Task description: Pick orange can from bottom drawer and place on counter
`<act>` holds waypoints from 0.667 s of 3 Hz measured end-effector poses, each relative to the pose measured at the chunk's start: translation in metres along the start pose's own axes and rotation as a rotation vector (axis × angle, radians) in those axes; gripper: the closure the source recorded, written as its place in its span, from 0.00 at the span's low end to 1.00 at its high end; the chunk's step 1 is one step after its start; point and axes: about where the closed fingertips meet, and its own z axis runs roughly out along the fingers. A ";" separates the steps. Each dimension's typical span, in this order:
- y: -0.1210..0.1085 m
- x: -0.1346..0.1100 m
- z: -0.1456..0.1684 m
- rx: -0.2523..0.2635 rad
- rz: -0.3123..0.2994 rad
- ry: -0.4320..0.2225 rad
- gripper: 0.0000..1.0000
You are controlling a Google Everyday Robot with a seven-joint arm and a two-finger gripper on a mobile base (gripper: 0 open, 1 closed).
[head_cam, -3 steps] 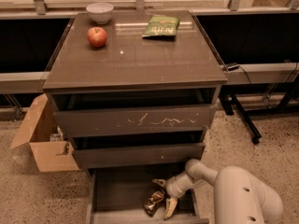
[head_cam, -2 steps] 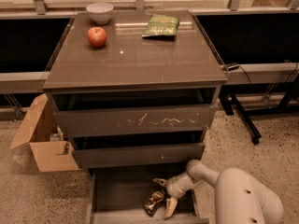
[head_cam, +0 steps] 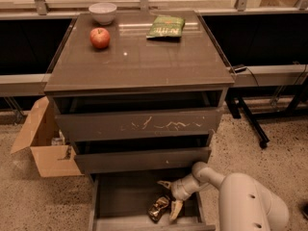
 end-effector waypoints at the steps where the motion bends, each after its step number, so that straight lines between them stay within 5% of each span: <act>1: -0.004 0.003 0.011 -0.028 0.011 0.018 0.00; 2: -0.007 0.005 0.025 -0.063 0.021 0.046 0.00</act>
Offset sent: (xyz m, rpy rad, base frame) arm 0.0109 0.0243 -0.0307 -0.1090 0.0656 0.0542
